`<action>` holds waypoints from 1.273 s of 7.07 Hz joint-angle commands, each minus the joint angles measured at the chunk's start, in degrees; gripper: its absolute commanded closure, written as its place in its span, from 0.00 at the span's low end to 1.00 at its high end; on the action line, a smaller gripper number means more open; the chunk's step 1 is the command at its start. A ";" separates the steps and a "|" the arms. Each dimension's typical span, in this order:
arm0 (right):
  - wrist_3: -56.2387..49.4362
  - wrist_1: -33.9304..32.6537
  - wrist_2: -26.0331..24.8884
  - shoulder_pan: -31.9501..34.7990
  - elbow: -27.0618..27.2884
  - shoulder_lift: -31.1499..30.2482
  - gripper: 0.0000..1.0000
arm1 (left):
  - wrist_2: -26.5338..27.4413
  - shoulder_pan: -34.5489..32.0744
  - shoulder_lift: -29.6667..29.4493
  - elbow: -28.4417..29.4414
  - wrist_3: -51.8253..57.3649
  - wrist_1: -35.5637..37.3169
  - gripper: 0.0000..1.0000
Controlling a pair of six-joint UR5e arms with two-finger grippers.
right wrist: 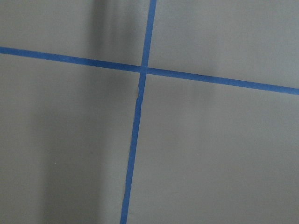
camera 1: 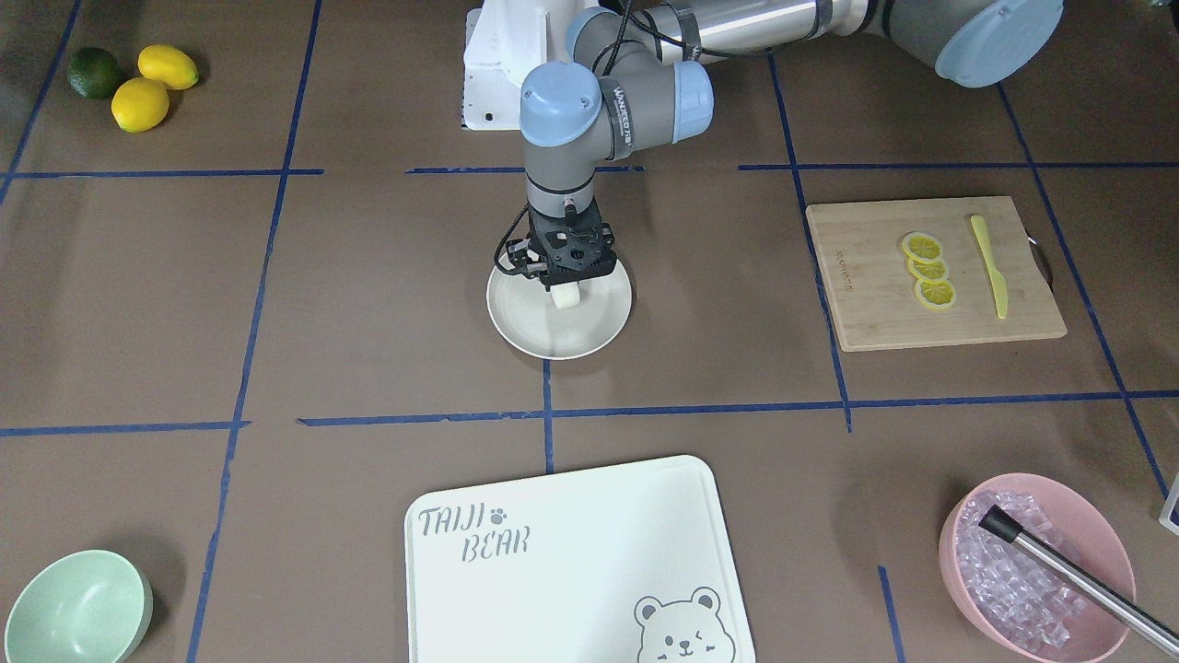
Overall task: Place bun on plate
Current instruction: 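Carry the bun with the left gripper and lower it onto the plate, then open the left gripper and withdraw the left arm out of view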
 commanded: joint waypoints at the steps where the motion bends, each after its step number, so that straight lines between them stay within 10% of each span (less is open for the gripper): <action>1: 0.00 0.00 0.00 0.00 -0.02 0.11 0.00 | 0.30 0.11 -0.07 0.65 0.41 -0.17 0.04; 5: 0.00 0.00 -0.09 -0.09 -0.36 0.29 0.00 | -5.80 -5.83 8.05 -15.19 13.44 6.92 0.00; 7: 0.00 0.00 -0.09 -0.09 -0.46 0.29 0.00 | -14.85 -17.84 21.14 -26.38 34.66 10.98 0.00; 9: -0.09 0.00 -0.09 -0.09 -0.46 0.29 0.00 | -23.75 -34.69 32.65 -25.72 61.09 11.00 0.00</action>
